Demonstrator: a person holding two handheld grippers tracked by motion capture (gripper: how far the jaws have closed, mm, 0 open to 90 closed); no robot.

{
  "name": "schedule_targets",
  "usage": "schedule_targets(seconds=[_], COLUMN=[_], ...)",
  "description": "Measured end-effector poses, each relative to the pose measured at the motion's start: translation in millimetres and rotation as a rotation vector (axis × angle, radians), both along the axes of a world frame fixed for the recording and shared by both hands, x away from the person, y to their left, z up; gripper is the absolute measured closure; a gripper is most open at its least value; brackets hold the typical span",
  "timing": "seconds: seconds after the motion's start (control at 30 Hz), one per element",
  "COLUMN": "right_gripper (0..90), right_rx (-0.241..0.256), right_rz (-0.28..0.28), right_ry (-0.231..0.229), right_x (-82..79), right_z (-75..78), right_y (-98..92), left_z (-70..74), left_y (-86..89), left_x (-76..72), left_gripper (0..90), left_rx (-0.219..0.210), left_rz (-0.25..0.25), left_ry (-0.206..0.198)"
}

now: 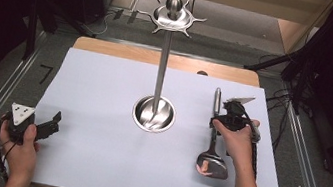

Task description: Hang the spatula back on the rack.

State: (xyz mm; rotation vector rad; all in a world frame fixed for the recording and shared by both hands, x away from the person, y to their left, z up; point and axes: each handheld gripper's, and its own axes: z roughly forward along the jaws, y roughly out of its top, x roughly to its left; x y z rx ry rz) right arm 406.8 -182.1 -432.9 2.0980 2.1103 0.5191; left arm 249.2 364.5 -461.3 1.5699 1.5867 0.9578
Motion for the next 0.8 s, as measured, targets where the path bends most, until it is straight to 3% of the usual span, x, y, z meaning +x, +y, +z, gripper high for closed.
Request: schedule_targets(seconds=[0.57,0.8], right_gripper=[62.8,67.9], right_rx=[-0.058,-0.06], right_rz=[-0.006,-0.018], right_ry=[0.069,0.095], right_x=[-7.4,-7.4], right_z=[-3.0,-4.8], right_y=[9.6,13.5], left_z=[0.0,0.0], left_y=[-0.1,-0.1], left_x=[-0.5,-0.5], left_gripper=[14.7,14.6], left_rx=[0.001,0.002], left_rz=[-0.004,-0.004], left_ry=[-0.004,-0.004])
